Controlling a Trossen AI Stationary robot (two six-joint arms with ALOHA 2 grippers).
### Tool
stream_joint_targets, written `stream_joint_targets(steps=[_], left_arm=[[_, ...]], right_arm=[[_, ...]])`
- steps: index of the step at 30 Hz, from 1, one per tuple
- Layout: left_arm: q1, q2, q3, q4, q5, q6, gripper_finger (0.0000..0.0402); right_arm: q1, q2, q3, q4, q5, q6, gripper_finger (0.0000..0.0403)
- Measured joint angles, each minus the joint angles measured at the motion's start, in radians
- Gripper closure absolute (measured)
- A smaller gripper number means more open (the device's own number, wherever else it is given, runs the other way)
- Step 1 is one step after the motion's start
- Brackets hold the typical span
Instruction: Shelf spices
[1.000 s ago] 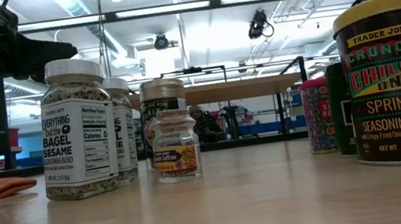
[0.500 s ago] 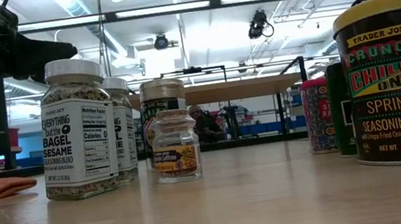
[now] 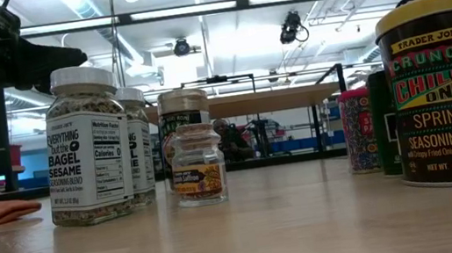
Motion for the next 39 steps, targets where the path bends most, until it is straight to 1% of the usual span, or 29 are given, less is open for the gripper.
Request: stream_joint_targets(steps=[29,31,36,39], left_arm=[[0.0,0.0,0.0,0.0,0.0,0.0,0.031],[0.0,0.0,0.0,0.0,0.0,0.0,0.031],[0.0,0.0,0.0,0.0,0.0,0.0,0.031],[0.0,0.0,0.0,0.0,0.0,0.0,0.031]], right_arm=[[0.0,0.0,0.0,0.0,0.0,0.001,0.0049],[0.0,0.0,0.0,0.0,-0.001,0.038,0.0049],[0.0,0.0,0.0,0.001,-0.002,0.22,0.0049],[0.0,0.0,0.0,0.001,-0.003,0.266,0.0049]])
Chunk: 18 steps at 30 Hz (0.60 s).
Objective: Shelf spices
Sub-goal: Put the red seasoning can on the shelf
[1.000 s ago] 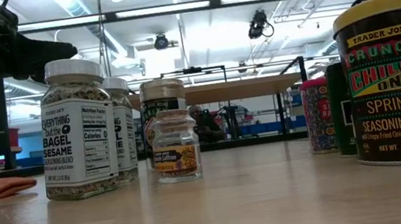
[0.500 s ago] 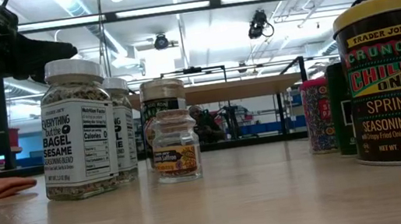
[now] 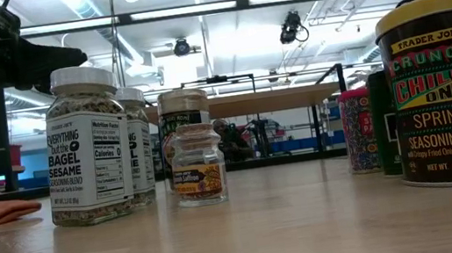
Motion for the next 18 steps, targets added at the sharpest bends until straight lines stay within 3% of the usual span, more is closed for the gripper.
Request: stream_joint_targets(steps=[18], left_arm=[[0.0,0.0,0.0,0.0,0.0,0.0,0.031]], right_arm=[[0.0,0.0,0.0,0.007,-0.002,0.001,0.0049]])
